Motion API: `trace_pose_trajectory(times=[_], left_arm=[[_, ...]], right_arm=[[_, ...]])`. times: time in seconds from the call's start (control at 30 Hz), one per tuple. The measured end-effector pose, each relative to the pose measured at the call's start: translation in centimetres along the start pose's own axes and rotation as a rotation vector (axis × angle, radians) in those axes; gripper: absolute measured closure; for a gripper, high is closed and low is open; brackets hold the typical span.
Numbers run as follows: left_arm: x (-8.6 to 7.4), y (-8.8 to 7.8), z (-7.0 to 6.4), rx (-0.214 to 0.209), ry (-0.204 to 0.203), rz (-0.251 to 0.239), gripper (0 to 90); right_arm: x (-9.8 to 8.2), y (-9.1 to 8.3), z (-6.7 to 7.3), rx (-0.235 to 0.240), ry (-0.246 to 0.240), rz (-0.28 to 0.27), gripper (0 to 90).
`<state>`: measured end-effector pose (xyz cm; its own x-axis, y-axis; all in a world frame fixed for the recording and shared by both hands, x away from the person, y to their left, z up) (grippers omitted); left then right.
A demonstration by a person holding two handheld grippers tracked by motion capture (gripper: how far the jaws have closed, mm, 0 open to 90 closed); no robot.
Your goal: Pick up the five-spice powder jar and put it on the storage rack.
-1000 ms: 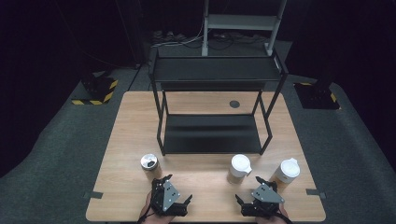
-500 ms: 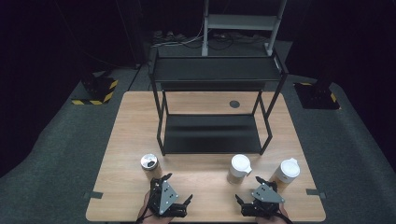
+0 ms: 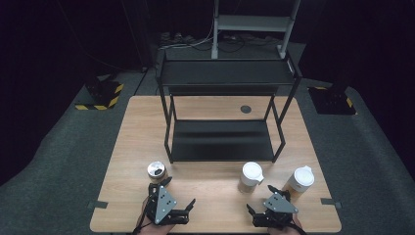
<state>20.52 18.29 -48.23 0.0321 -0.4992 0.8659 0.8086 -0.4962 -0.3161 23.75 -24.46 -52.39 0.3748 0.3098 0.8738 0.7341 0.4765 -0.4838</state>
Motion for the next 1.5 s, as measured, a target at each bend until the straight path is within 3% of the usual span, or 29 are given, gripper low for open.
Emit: trace_pose_trajectory(times=[0.7,1.1,1.5], left_arm=[[-0.4,-2.3,2.7,0.097,-0.042,-0.032,0.6],[-1.2,-2.7,4.0,0.14,-0.076,-0.022,0.5],[-2.0,-2.3,4.5,0.151,-0.11,-0.005,0.6]], right_arm=[[0.0,0.0,-0.1,0.001,0.003,-0.002,0.2],[0.0,0.0,-0.1,0.001,0.005,-0.001,0.2],[0.0,0.0,-0.1,0.003,0.003,-0.003,0.2]])
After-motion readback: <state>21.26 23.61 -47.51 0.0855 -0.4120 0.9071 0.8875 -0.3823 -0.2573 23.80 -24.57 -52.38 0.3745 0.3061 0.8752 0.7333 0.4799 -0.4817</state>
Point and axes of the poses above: each handheld gripper's, and its own axes: y roughly forward along the jaws, x roughly out of its top, z roughly to its left, the point moved 8 cm from there along y, roughly forward along the jaws, and after that the axes turned 11 degrees about y, right-handed, at the moved point
